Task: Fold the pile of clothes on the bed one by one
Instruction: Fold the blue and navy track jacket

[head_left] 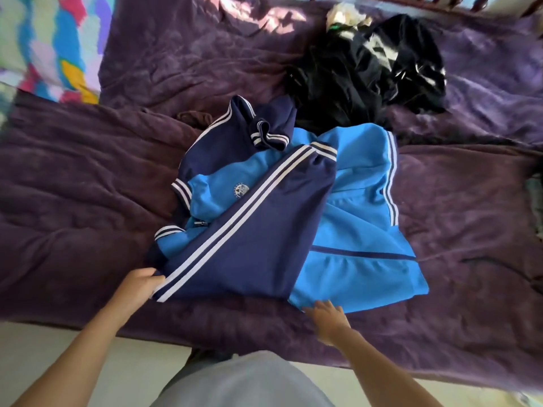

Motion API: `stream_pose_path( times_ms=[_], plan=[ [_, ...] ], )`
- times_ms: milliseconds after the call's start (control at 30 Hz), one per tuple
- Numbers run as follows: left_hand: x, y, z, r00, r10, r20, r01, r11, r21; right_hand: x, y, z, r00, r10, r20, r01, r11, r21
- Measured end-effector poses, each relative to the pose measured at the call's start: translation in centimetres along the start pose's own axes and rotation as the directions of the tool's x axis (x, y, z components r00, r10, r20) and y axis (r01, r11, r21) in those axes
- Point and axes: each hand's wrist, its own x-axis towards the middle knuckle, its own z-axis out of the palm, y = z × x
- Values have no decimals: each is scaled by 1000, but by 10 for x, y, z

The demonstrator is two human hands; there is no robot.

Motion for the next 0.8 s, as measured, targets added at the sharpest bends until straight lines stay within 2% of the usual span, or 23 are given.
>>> stream_pose_path(
  times_ms=[100, 200, 300, 400, 533, 633, 700, 767, 800],
  plan=[
    [6, -6, 0, 992, -11, -123, 53, 938, 343, 2, 23, -8, 993, 119, -20, -114, 980, 166],
    [4, -9, 14, 992, -71, -104, 116, 838, 533, 0, 51, -17, 974, 225, -17, -213, 942, 258],
    [4, -12, 35, 992, -127, 0, 102, 794, 599, 3, 60, -25, 969, 244, -26, -222, 916, 334],
    [2, -11, 45, 992, -124, 5, 104, 850, 516, 12, 45, -42, 980, 181, -80, -142, 927, 347],
    [-1, -12, 42, 985, -164, -58, 173, 889, 423, 23, 4, -67, 985, 67, -160, -18, 956, 292],
    [0, -16, 35, 972, -169, -165, 235, 759, 607, 29, -31, -84, 955, -103, -278, 131, 988, 83],
    [0, -14, 34, 968, -169, -186, 251, 704, 664, 33, -46, -92, 962, -214, -171, 209, 977, -45],
    [1, -11, 36, 965, -199, -169, 261, 710, 654, 36, -52, -100, 981, -196, -8, 194, 975, -109],
    [1, -8, 37, 963, -213, -165, 268, 708, 654, 37, -52, -105, 985, -172, 26, 174, 977, -123]
  ],
)
